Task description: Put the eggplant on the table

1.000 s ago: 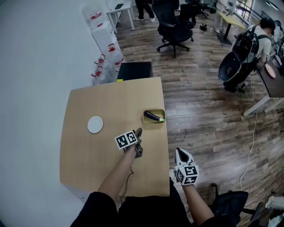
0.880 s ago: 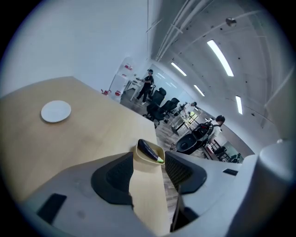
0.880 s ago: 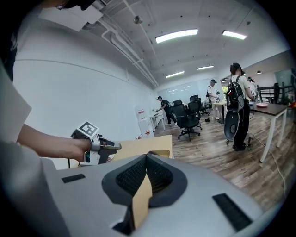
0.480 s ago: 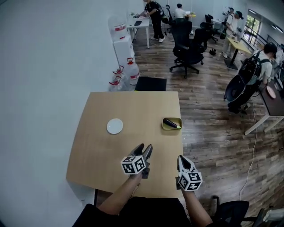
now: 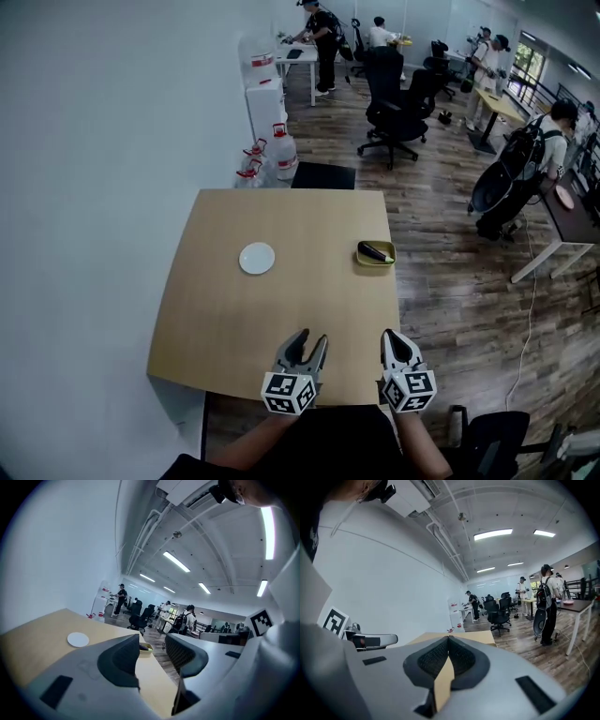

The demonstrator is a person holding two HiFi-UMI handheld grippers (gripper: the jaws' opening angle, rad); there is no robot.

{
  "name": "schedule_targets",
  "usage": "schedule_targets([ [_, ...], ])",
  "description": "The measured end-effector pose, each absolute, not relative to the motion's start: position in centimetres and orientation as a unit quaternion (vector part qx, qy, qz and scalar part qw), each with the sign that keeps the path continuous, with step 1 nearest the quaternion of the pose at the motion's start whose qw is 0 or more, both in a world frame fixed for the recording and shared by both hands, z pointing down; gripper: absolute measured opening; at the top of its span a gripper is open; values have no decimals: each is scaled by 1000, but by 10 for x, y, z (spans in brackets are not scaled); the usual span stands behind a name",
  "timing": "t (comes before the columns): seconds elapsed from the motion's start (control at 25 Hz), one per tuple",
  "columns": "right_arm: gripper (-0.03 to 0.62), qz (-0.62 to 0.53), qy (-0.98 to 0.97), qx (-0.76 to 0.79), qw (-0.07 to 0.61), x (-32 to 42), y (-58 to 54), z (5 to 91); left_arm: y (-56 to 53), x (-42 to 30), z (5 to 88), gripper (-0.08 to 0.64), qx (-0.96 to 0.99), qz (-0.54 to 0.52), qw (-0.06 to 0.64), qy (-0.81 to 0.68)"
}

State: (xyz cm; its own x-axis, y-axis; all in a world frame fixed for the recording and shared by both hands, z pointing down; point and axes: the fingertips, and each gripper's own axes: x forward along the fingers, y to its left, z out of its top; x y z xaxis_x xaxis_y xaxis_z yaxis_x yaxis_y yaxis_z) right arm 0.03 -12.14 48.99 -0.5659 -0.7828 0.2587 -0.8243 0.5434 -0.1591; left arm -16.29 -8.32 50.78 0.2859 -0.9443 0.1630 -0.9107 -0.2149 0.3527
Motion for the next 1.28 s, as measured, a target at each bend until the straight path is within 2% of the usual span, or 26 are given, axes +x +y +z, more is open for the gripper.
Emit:
schedule_targets([
  [0.12, 60, 125, -873, 464, 78, -8, -105, 486, -73, -169, 503, 115, 790, -66, 196, -577],
  [0.2, 60, 121, -873, 465, 82, -10, -99, 486, -70, -174, 504, 99, 784, -82, 213, -578],
  [0.28, 60, 118, -871, 469, 87, -10, -95, 487, -68, -174, 505, 33, 782, -78, 209, -581],
  [0.32, 60, 117, -869, 473, 91, -9, -94, 488, -67, -174, 504, 23, 784, -74, 201, -582],
  [0.56, 60, 86, -867, 479, 105, -17, -92, 489, -67, -175, 504, 21, 792, -55, 170, -584],
  [1.28, 60, 71, -861, 492, 102, -8, -103, 488, -92, -162, 509, 21, 803, -37, 193, -563],
])
